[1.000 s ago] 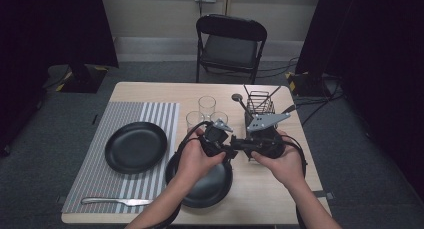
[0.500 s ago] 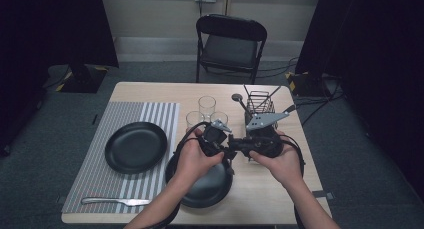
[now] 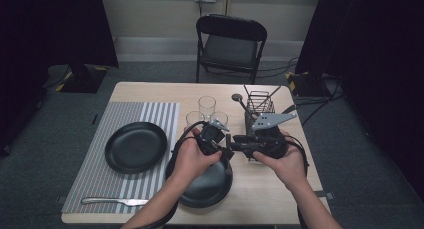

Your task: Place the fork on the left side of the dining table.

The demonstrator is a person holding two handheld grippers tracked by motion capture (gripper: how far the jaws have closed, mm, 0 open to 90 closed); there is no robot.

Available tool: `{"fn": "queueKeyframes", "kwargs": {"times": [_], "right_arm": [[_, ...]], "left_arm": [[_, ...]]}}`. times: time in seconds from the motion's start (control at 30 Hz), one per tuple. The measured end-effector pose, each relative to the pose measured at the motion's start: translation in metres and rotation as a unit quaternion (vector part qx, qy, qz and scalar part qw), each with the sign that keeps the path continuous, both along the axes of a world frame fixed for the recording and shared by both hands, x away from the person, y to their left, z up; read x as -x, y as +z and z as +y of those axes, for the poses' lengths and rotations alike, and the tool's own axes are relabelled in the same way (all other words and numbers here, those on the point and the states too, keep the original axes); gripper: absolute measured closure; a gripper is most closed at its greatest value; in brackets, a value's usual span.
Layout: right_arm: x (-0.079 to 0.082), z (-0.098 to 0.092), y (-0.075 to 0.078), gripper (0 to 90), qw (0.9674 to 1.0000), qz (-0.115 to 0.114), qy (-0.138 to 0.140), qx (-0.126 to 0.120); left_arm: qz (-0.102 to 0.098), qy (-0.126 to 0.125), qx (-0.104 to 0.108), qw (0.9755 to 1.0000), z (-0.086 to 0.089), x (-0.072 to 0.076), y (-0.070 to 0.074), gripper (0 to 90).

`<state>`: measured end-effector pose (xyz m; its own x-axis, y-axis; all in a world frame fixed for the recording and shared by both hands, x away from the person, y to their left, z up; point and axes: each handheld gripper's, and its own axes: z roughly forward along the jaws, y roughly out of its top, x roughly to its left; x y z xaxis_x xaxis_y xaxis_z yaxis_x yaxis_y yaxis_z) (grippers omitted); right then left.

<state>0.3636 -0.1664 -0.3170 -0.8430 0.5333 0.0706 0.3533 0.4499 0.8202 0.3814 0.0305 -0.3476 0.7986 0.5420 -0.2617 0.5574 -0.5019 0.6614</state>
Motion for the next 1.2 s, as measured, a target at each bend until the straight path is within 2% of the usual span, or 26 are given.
{"fn": "queueKeyframes", "kwargs": {"times": [0.07, 0.27, 0.57, 0.63, 0.7, 1.2], "right_arm": [[0.001, -0.005, -0.002, 66.3, 1.0000, -0.002, -0.001, -0.007], [0.006, -0.010, -0.015, 62.6, 1.0000, 0.001, -0.003, -0.005], [0.009, -0.005, -0.038, 61.5, 0.9999, 0.013, 0.005, -0.007], [0.010, -0.004, -0.043, 61.7, 0.9998, 0.016, 0.008, -0.007], [0.010, -0.002, -0.046, 61.5, 0.9998, 0.020, 0.009, -0.005], [0.011, 0.008, -0.071, 61.8, 0.9993, 0.030, 0.022, 0.007]], "left_arm": [[-0.002, 0.001, -0.002, 1.0000, 0.002, -0.001, 0.001, 84.5], [-0.007, 0.005, -0.003, 1.0000, 0.003, -0.002, 0.007, 84.9], [-0.011, 0.003, -0.006, 0.9999, 0.003, -0.003, 0.015, 85.7], [-0.010, 0.004, 0.000, 0.9999, 0.003, -0.003, 0.016, 85.8], [-0.013, 0.001, -0.006, 0.9999, 0.003, -0.004, 0.017, 86.0], [-0.015, 0.008, 0.000, 0.9999, 0.004, -0.004, 0.026, 86.6]]}}
